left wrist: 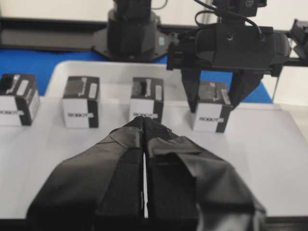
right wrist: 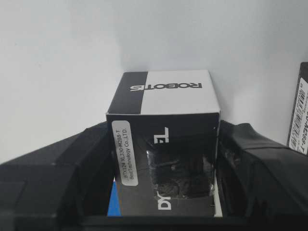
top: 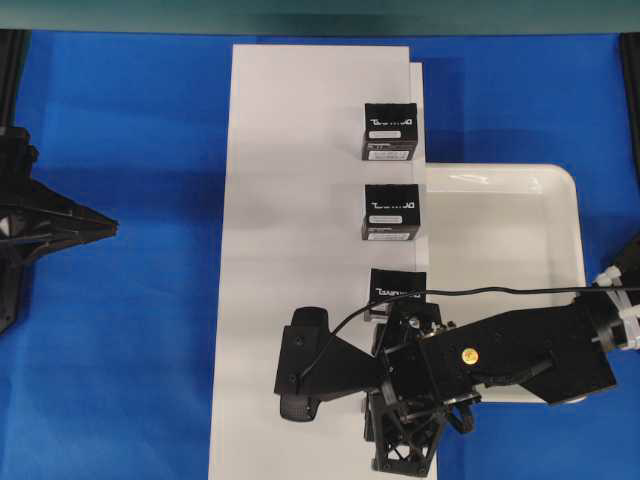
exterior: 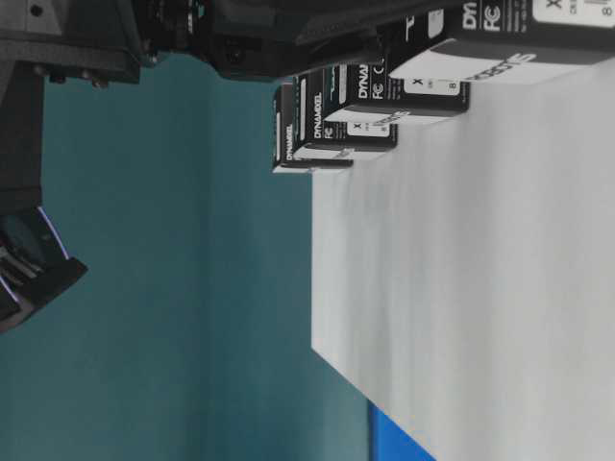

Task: Place the box from the white plastic tray onto the white base.
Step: 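Lower the box onto the base below the third box, then open the right gripper and withdraw it to the right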

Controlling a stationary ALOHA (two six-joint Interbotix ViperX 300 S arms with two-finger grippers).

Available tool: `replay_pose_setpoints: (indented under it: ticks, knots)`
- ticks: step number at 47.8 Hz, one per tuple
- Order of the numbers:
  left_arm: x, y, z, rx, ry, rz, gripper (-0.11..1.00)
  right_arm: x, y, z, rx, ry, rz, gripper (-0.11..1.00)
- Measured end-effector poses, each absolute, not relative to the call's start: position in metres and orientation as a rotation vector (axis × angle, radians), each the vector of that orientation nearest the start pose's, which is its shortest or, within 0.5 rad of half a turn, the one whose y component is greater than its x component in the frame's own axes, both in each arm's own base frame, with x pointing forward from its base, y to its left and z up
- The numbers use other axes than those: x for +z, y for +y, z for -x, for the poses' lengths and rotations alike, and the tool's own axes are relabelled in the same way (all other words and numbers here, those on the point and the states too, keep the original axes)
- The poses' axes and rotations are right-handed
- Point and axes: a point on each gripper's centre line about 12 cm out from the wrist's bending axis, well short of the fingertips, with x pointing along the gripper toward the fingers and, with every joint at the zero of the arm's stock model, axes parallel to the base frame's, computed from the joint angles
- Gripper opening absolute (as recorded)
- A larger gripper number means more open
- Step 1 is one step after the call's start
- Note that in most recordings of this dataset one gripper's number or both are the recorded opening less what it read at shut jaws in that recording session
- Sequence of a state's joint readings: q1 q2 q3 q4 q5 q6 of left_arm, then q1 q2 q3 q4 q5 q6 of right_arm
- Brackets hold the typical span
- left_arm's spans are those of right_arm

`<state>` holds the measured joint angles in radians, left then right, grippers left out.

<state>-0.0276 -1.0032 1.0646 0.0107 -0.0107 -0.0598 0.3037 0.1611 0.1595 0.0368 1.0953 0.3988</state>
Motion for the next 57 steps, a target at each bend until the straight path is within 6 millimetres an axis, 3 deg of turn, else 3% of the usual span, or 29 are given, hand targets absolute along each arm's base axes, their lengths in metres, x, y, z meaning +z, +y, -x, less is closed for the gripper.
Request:
replay_pose_setpoints:
  ticks: [5, 8, 28, 45, 57]
  knots:
    - [0.314, -0.005, -0.196, -0.027, 0.05, 0.048, -0.03, 0.197, 0.124, -0.388, -0.024, 1.447, -0.148, 0.93]
    - [0.314, -0.005, -0.196, -0.027, 0.05, 0.048, -0.03, 0.197, 0.125, -0.388, -0.017, 1.445, -0.136, 0.99]
    - [0.312, -0.005, -0.196, -0.026, 0.068, 0.048, -0.03, 0.208, 0.121, -0.387, -0.012, 1.415, -0.121, 0.98]
    - [0.311, -0.008, -0.196, -0.036, 0.078, 0.081, -0.03, 0.279, 0.11, -0.377, 0.031, 1.188, -0.169, 0.98]
    - [0.31, -0.008, -0.196, -0.037, 0.093, 0.119, -0.03, 0.301, 0.098, -0.351, 0.047, 1.069, -0.176, 0.98]
